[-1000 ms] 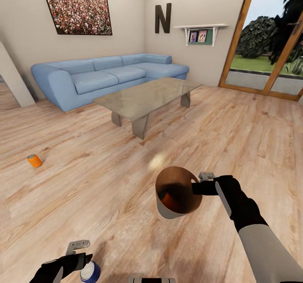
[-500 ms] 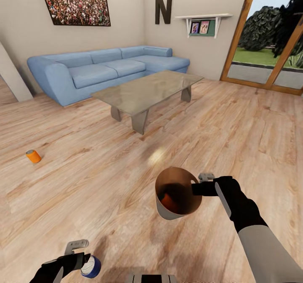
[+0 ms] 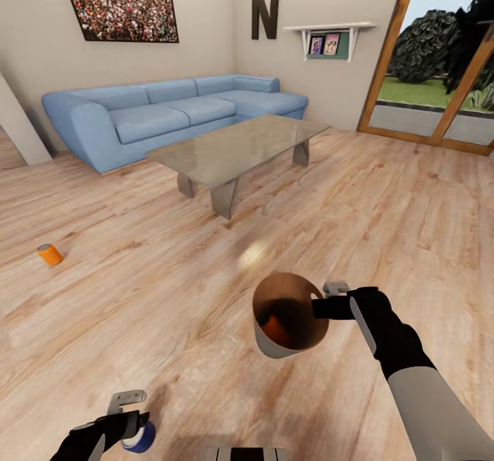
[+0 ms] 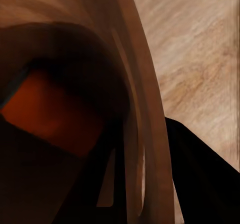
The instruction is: Put the three can of soda from the living room inside the tash can in the kitchen.
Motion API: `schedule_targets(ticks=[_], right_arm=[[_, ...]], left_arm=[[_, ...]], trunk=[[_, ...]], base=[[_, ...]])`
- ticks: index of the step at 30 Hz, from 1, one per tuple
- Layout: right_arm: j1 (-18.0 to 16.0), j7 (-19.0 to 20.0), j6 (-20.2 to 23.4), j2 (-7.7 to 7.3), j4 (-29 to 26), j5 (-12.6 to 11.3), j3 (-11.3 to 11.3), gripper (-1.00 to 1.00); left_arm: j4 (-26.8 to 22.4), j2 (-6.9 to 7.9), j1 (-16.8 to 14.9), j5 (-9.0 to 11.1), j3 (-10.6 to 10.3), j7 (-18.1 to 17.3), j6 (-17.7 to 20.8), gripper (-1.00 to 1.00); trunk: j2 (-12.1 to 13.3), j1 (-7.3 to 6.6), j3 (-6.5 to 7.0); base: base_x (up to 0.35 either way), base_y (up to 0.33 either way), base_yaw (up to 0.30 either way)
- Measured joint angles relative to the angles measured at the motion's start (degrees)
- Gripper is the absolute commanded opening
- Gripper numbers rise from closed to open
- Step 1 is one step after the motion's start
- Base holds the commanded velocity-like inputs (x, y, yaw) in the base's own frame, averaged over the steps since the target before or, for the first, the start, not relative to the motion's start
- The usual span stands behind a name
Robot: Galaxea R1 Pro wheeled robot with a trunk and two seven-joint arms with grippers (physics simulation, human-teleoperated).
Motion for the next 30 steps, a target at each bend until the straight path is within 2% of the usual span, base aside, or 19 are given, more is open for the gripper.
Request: schedule_targets(ticks=[4,14,23,30], right_arm=[[0.01,0.02,0.12,-0.04,-0.01,-0.78,0.0,-1.0],[0.05,0.01,0.15,0.07,-0.01,-0.59,0.01,-1.0],[0.07,0.01,0.13,0.06,0.0,-0.64,0.01,-1.0],[0.06,-0.03,0.12,0.12,-0.01,-0.6,0.09,-1.0]], left_arm=[[0.01,-0.08,-0.02,0.0,-0.02,-0.12,-0.03,1.0],[-0.02,-0.11,0.0,0.0,-0.02,0.01,-0.04,1.0],[0.01,-0.11,0.0,-0.01,-0.03,0.08,-0.04,1.0],[-0.03,-0.11,0.0,0.0,-0.02,0.01,-0.04,1.0]], trunk=[[0.0,0.0,0.0],[0.0,0.0,0.0],[-0.12,0.24,-1.99],[-0.12,0.23,-1.99]], base=[[0.0,-0.032,0.0],[0.0,-0.006,0.0],[0.0,0.0,0.0],[0.027,0.0,0.0]])
